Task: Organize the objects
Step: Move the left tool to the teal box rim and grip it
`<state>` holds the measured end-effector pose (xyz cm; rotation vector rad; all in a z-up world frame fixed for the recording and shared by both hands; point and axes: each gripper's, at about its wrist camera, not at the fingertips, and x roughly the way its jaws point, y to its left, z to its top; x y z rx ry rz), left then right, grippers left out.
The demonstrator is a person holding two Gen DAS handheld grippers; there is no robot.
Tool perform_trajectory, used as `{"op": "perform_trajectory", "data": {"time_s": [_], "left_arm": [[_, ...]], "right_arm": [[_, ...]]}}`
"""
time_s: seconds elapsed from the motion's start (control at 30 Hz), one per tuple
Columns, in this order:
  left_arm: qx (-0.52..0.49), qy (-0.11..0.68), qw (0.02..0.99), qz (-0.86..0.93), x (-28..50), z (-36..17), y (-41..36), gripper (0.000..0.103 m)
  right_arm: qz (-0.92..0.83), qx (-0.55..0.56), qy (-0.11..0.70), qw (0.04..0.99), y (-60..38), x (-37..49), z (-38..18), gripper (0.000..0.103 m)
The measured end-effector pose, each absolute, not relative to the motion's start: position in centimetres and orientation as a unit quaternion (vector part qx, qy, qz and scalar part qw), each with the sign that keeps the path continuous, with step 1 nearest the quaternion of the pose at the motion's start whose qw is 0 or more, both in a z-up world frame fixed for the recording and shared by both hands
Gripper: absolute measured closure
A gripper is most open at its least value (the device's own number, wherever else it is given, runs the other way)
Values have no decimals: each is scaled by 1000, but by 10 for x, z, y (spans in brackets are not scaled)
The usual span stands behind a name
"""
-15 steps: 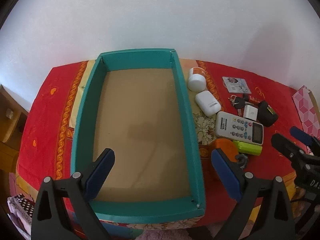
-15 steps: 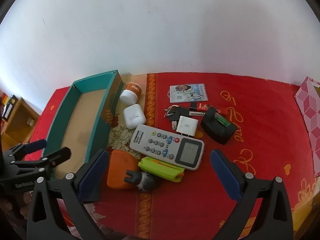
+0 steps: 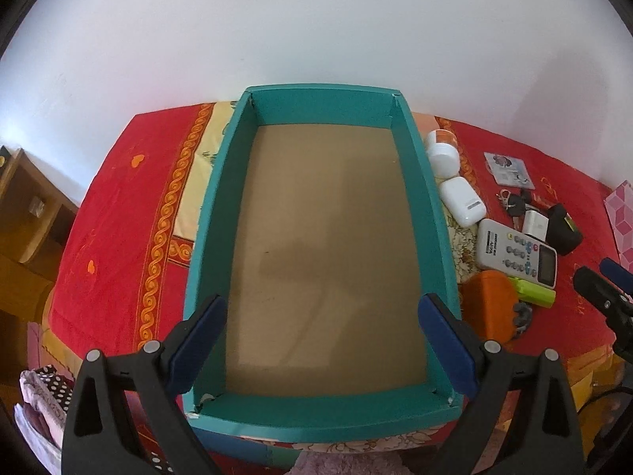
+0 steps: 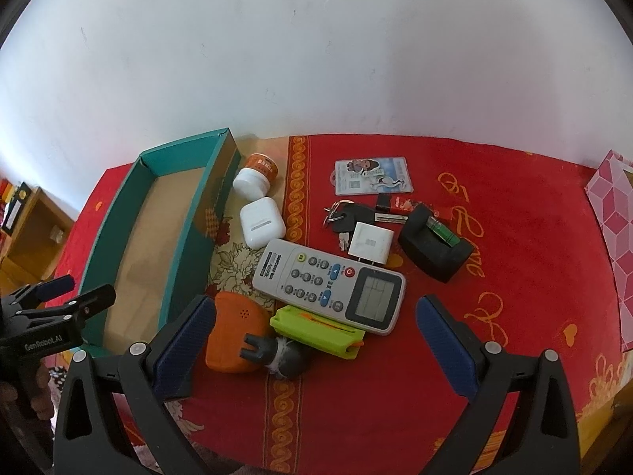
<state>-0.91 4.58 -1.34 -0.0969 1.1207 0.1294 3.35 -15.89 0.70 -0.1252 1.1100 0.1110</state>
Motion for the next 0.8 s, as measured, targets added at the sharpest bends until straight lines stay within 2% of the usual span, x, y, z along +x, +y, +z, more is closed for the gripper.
{"op": "perform_trajectory", "data": {"time_s": [0.8], "left_arm": [[-43, 524, 848, 63, -15, -12, 62, 5]], "right_arm": [[44, -52, 530, 845, -156, 30, 5, 0]]}}
